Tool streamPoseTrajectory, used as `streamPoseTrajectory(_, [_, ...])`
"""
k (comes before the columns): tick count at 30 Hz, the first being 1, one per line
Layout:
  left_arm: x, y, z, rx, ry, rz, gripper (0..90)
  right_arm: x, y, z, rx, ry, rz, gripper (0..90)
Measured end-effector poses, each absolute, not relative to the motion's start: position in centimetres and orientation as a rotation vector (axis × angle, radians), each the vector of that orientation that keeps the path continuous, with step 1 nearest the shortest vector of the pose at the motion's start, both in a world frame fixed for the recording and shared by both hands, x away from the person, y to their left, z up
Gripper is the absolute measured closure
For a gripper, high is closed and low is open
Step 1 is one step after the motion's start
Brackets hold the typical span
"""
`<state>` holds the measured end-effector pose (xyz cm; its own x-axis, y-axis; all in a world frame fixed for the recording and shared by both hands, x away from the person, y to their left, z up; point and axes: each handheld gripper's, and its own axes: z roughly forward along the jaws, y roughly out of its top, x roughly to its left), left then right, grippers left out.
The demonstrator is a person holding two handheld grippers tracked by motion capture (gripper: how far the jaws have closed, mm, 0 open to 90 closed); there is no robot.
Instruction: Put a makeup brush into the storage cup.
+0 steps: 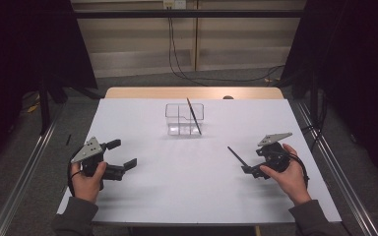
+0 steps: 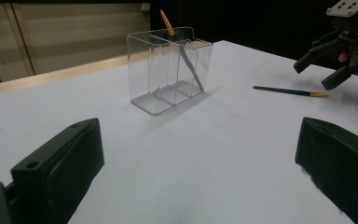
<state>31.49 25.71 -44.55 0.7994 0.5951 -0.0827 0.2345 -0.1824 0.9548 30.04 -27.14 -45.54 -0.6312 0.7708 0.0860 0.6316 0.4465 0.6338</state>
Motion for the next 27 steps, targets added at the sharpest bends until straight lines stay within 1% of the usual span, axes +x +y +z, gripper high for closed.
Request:
streamPoseTrajectory(13, [31.5,25.6,-44.6,1.768,0.645,0.368,0.8,30.7,-26.3,-45.2,1.22,2.641,0.71,11.6])
streamPoseTrajectory(27, [31.5,25.5,-44.6,1.777,0.642,0.362,1.0,31.4,-26.0,-45.4,1.268,2.712,0.539,15.4])
